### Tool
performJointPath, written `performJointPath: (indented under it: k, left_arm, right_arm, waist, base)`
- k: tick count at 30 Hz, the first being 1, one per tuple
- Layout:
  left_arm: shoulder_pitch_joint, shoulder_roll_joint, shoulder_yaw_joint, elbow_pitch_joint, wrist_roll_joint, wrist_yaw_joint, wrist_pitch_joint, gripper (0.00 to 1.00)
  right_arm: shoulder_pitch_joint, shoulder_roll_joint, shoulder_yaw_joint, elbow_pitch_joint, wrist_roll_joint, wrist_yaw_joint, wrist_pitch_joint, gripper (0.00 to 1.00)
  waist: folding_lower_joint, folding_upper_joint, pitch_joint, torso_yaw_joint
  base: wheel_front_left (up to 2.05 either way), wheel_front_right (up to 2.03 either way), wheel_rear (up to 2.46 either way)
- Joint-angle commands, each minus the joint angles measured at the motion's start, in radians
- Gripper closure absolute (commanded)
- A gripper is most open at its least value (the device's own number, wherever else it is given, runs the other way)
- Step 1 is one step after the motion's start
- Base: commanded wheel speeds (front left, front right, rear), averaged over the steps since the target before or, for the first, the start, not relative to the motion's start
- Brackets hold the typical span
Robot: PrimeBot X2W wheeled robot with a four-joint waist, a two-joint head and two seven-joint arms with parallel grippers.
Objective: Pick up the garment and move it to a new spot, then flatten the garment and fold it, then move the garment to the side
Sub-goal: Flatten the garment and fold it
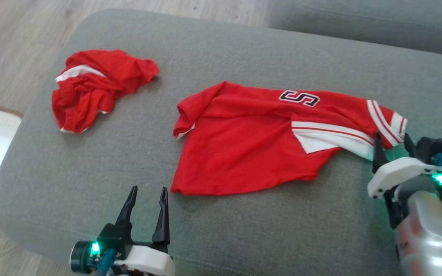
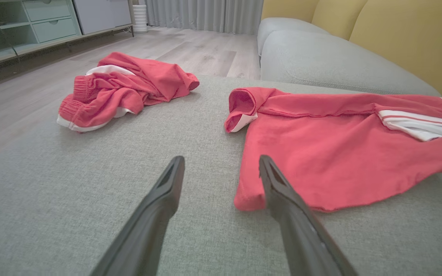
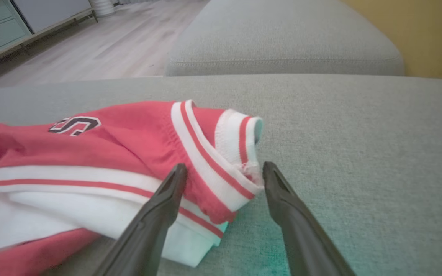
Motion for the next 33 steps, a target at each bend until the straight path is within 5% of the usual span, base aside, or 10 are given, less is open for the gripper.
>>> performJointPath:
  k: [1, 3, 4, 5, 6, 14, 24, 33]
  left_arm:
    - [-0.046, 0.006, 0.034, -0.032, 0.007, 0.009, -0.013, 0.00]
    - [-0.048, 0.007, 0.036, -0.034, 0.007, 0.011, -0.014, 0.00]
    - [-0.048, 0.008, 0.038, -0.034, 0.007, 0.012, -0.014, 0.00]
    - [-0.048, 0.009, 0.040, -0.034, 0.006, 0.013, -0.014, 0.00]
    - [-0.047, 0.010, 0.042, -0.034, 0.006, 0.015, -0.014, 0.00]
    - [-0.040, 0.008, 0.044, -0.035, 0.007, 0.020, -0.016, 0.00]
    - [-0.028, 0.005, 0.037, -0.037, 0.002, 0.019, -0.017, 0.00]
    - [-0.025, 0.008, 0.022, -0.040, -0.001, 0.011, -0.011, 0.00]
  right_arm:
    - [-0.044, -0.013, 0.009, 0.000, -0.009, 0.008, 0.001, 0.00]
    - [-0.070, -0.012, -0.010, 0.039, -0.001, 0.008, -0.001, 0.00]
    - [-0.082, -0.011, -0.013, 0.055, 0.001, 0.008, -0.006, 0.17]
    - [-0.094, -0.010, -0.013, 0.070, 0.002, 0.008, -0.012, 0.66]
    - [-0.104, -0.009, -0.008, 0.083, 0.002, 0.008, -0.017, 1.00]
    - [-0.179, 0.010, 0.150, 0.080, 0.065, 0.008, -0.080, 1.00]
    - [-0.174, 0.013, 0.621, -0.150, 0.391, 0.008, -0.010, 1.00]
    - [-0.162, 0.013, 0.930, -0.266, 0.516, 0.008, 0.079, 1.00]
  waist:
    - [-0.0001, 0.0000, 0.014, 0.013]
    - [-0.0001, 0.0000, 0.017, 0.015]
    - [-0.0001, 0.0000, 0.019, 0.014]
    - [-0.0001, 0.0000, 0.019, 0.013]
    - [-0.0001, 0.0000, 0.019, 0.010]
    - [-0.0001, 0.0000, -0.002, -0.015]
    - [-0.0001, 0.0000, -0.048, 0.003]
    - [-0.0001, 0.0000, -0.074, 0.052]
  base:
    - [0.00, 0.00, 0.00]
    - [0.00, 0.00, 0.00]
    - [0.00, 0.00, 0.00]
    - [0.00, 0.00, 0.00]
    - [0.00, 0.00, 0.00]
    - [0.00, 0.00, 0.00]
    - [0.00, 0.00, 0.00]
    - [0.00, 0.00, 0.00]
